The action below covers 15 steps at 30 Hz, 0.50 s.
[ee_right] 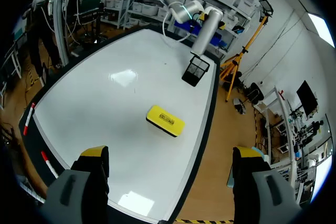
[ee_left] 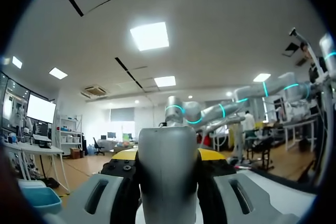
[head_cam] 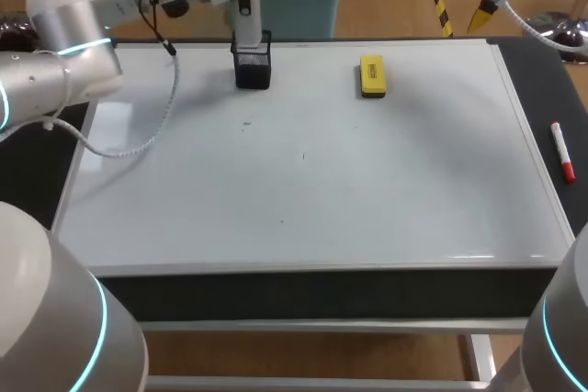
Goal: Pick up the inspection probe, press it on each red-marked spot on the whiteboard one by one, put down the probe, pick up the eraser, and wipe off all the red marks.
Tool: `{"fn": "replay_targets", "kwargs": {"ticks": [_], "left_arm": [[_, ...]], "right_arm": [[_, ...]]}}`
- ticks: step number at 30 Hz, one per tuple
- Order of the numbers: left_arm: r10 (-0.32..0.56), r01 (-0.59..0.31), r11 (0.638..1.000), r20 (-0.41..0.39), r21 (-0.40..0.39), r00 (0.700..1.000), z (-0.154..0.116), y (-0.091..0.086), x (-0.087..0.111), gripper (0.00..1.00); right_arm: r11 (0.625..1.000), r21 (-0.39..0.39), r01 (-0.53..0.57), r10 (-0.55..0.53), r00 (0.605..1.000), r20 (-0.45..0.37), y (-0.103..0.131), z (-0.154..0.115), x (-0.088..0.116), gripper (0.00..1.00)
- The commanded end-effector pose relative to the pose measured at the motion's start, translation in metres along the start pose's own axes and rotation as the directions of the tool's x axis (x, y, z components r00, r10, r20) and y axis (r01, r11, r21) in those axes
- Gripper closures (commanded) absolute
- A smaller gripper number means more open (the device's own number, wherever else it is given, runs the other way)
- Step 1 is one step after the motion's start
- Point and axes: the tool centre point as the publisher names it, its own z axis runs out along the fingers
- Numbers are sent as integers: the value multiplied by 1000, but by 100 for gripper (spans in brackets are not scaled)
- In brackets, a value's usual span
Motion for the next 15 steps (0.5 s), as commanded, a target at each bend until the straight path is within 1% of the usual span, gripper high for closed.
{"fn": "replay_targets", "kwargs": {"ticks": [1,8,15], "left_arm": [[3,-3,1000,-85,8,996,4,7,-12,100],[10,-10,1000,-110,2,994,7,12,-18,100],[11,-11,1000,-116,0,993,6,19,-20,100]], "right_arm": [[1000,2,2,-2,1000,-3,0,-1,0,0],[1000,2,2,-2,1000,-3,0,-1,0,0],[1000,2,2,-2,1000,-3,0,-1,0,0]]}}
